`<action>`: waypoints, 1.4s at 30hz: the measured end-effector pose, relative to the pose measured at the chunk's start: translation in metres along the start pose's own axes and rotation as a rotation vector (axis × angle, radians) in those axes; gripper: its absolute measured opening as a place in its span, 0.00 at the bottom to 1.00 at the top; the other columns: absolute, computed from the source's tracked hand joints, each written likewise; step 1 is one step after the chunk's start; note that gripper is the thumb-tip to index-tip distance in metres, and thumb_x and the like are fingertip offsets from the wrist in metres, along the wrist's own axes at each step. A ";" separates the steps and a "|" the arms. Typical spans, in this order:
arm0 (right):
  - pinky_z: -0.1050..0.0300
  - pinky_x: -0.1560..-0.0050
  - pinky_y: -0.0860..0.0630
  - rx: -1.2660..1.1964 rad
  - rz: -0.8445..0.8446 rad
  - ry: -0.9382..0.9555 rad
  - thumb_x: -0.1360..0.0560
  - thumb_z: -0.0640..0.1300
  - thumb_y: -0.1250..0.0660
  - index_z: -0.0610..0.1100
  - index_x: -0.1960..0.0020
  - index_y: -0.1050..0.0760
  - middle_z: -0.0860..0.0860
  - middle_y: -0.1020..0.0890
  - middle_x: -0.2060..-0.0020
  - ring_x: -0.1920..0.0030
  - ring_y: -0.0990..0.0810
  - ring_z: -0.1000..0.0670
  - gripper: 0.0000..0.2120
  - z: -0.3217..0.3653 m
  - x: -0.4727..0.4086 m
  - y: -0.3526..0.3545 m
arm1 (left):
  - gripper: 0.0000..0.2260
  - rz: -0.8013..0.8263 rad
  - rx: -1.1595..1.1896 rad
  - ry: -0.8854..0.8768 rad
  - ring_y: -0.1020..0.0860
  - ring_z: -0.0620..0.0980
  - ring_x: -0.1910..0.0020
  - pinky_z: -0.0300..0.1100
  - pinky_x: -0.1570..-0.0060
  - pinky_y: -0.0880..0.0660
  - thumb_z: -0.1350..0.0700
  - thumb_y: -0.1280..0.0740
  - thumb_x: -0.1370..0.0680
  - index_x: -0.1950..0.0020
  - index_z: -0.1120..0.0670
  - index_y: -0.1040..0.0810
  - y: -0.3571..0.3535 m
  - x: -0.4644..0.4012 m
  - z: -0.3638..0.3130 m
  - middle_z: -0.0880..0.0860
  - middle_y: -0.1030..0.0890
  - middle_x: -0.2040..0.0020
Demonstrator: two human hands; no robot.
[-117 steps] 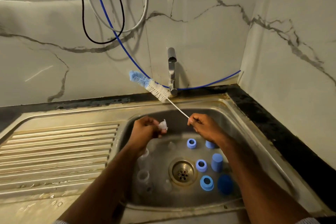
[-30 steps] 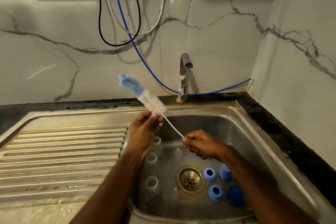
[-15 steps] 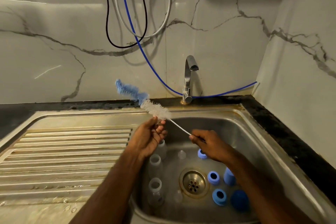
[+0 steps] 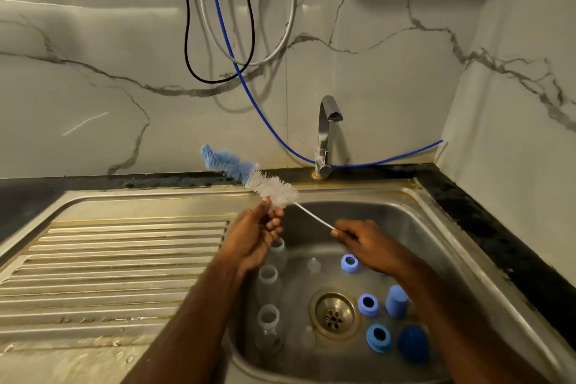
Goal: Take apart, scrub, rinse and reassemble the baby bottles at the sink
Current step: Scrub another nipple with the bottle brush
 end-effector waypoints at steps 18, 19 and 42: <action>0.52 0.59 0.24 0.081 0.017 -0.065 0.17 0.52 0.39 0.56 0.61 0.28 0.51 0.22 0.68 0.66 0.23 0.53 0.14 -0.002 0.000 -0.002 | 0.13 -0.004 0.001 0.034 0.27 0.45 0.70 0.37 0.66 0.27 0.52 0.39 0.16 0.53 0.58 0.22 -0.007 0.002 0.004 0.54 0.23 0.64; 0.52 0.59 0.24 0.069 0.037 -0.058 0.17 0.52 0.39 0.55 0.61 0.28 0.52 0.23 0.69 0.66 0.23 0.54 0.14 0.000 0.001 -0.001 | 0.11 -0.010 0.014 0.002 0.25 0.45 0.68 0.38 0.63 0.26 0.53 0.38 0.17 0.52 0.59 0.22 -0.009 0.001 0.005 0.55 0.21 0.63; 0.62 0.76 0.41 -0.626 0.514 -0.216 0.16 0.53 0.42 0.45 0.56 0.26 0.50 0.32 0.71 0.75 0.39 0.54 0.16 0.026 0.011 -0.008 | 0.14 -0.339 -0.638 -0.616 0.17 0.40 0.48 0.34 0.49 0.19 0.61 0.26 0.24 0.41 0.49 0.21 -0.004 -0.003 0.017 0.43 0.17 0.49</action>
Point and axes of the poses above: each hand's wrist, its own x-axis away from the middle knuckle, its own y-axis out of the back of the hand, z = x × y, the point moved 1 cm from there along -x, towards the middle knuckle
